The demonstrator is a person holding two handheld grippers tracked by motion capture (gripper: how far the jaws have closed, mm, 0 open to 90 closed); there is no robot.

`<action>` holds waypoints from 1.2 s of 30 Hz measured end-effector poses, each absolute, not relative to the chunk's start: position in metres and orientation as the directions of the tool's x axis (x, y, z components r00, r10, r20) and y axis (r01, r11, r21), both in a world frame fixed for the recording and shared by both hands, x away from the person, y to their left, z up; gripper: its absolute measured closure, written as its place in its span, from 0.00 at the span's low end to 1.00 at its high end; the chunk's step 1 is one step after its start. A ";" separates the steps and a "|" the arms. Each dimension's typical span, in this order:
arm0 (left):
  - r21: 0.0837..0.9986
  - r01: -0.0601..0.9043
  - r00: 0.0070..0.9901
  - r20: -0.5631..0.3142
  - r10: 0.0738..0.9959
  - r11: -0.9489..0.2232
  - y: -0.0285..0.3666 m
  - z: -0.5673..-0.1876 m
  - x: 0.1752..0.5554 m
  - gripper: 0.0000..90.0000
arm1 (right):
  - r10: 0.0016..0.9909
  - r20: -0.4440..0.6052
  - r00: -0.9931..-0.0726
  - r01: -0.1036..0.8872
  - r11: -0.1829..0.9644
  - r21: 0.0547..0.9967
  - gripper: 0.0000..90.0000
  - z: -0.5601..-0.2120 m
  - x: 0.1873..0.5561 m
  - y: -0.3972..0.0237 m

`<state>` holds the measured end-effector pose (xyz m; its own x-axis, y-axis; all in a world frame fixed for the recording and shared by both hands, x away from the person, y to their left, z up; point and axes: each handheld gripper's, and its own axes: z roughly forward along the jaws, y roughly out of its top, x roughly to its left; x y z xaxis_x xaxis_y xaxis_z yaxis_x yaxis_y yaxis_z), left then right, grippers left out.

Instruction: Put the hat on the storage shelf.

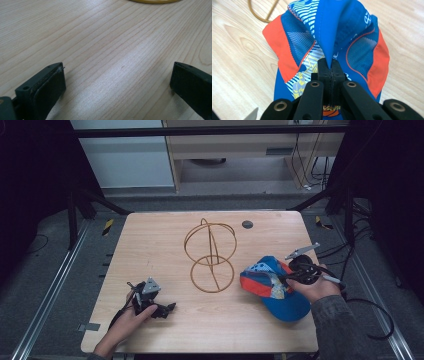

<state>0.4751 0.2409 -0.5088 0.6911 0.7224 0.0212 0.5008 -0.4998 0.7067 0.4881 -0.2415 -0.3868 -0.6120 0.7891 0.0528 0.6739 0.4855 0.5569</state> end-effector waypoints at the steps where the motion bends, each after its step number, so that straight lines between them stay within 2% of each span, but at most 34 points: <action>1: 0.707 0.501 0.691 0.021 0.722 -0.500 0.241 -0.509 0.475 0.00 | 0.789 0.054 -0.612 0.672 0.483 0.561 1.00 -0.383 0.487 -0.242; 17: 0.708 0.501 0.690 0.020 0.723 -0.498 0.241 -0.509 0.475 0.00 | 0.781 0.004 -0.625 0.590 0.469 0.658 1.00 -0.339 0.473 -0.246; 36: 0.708 0.501 0.691 0.020 0.723 -0.498 0.241 -0.509 0.475 0.00 | 0.775 -0.048 -0.631 0.509 0.460 0.728 1.00 -0.295 0.463 -0.244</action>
